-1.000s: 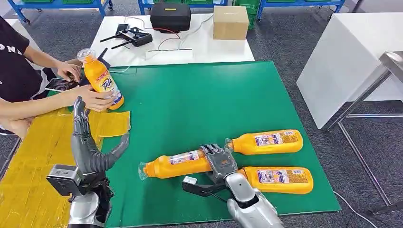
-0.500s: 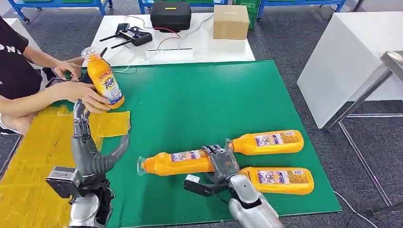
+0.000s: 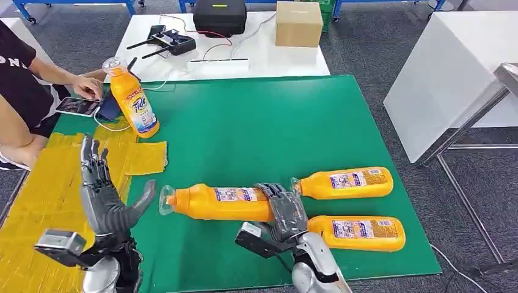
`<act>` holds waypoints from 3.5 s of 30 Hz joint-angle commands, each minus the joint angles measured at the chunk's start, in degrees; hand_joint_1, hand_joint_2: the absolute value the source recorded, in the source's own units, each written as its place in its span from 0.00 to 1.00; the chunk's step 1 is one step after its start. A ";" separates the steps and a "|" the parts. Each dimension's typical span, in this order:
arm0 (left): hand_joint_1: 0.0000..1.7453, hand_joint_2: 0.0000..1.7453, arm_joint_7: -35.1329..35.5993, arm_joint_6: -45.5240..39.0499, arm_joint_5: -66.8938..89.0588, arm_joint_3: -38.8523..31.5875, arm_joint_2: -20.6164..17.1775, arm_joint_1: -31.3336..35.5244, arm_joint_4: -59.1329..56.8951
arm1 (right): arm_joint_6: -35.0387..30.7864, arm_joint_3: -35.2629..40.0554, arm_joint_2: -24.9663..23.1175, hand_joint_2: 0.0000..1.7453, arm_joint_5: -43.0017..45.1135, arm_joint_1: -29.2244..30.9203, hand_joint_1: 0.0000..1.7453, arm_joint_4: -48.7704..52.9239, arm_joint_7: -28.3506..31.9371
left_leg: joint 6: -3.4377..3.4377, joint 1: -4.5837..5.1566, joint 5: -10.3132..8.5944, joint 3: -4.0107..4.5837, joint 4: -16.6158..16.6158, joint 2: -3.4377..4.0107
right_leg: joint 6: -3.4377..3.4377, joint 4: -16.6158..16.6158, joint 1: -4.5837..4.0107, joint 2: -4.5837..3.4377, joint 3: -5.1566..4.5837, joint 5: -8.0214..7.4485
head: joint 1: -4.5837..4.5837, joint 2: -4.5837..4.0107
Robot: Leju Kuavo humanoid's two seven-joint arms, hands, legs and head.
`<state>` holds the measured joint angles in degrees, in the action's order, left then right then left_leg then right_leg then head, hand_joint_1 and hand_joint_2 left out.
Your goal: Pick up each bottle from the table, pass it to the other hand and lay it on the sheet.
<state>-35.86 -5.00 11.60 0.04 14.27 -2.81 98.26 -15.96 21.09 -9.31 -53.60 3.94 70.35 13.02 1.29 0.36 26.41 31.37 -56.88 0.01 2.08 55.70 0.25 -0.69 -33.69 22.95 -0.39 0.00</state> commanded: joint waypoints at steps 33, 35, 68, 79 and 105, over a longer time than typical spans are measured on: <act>0.00 1.00 5.28 13.92 0.64 -0.99 -1.69 1.04 -10.05 | 0.21 -14.54 -4.26 1.00 15.79 -2.70 1.00 11.15 6.82 | -0.11 0.00 -0.03 -0.06 0.14 -0.36 | -0.01 -0.10 0.00 0.35 0.10 0.11 | 0.02 0.00; 0.00 1.00 5.27 13.67 1.35 -0.36 -2.06 1.47 -11.18 | 0.44 -14.49 -4.29 1.00 15.75 -2.27 1.00 10.37 6.79 | -0.06 0.03 -0.05 0.02 0.10 -0.34 | 0.02 -0.08 0.02 0.29 0.01 0.06 | 0.00 0.00; 0.00 1.00 7.77 19.23 -5.62 6.53 -4.43 7.33 -18.31 | 4.84 -5.56 -8.79 1.00 20.26 5.82 1.00 -6.29 13.02 | -0.12 -0.07 0.02 0.02 0.05 -0.07 | 0.00 -0.05 -0.07 0.03 -0.02 0.03 | 0.00 0.00; 0.00 1.00 7.83 19.48 -6.60 6.20 -4.44 7.81 -19.41 | 5.11 -0.38 -9.57 1.00 20.20 5.16 1.00 -5.95 14.31 | -0.17 -0.11 0.05 -0.10 0.06 -0.14 | -0.02 -0.06 -0.10 0.12 0.12 0.09 | 0.00 0.00; 0.00 1.00 7.46 21.26 -7.86 7.80 -4.35 9.06 -21.43 | 3.79 4.57 -10.69 1.00 18.20 8.77 0.98 -15.22 13.64 | -0.10 -0.07 0.01 0.06 0.04 -0.14 | 0.00 -0.02 -0.05 0.07 -0.05 0.06 | 0.00 0.00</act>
<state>-28.37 15.47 4.02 6.40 11.26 3.37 81.02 -11.82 22.60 -19.06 -34.34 9.07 63.84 26.91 1.27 0.34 26.37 31.59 -56.88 -0.15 2.13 55.73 0.25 -0.63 -33.89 22.97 -0.39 0.00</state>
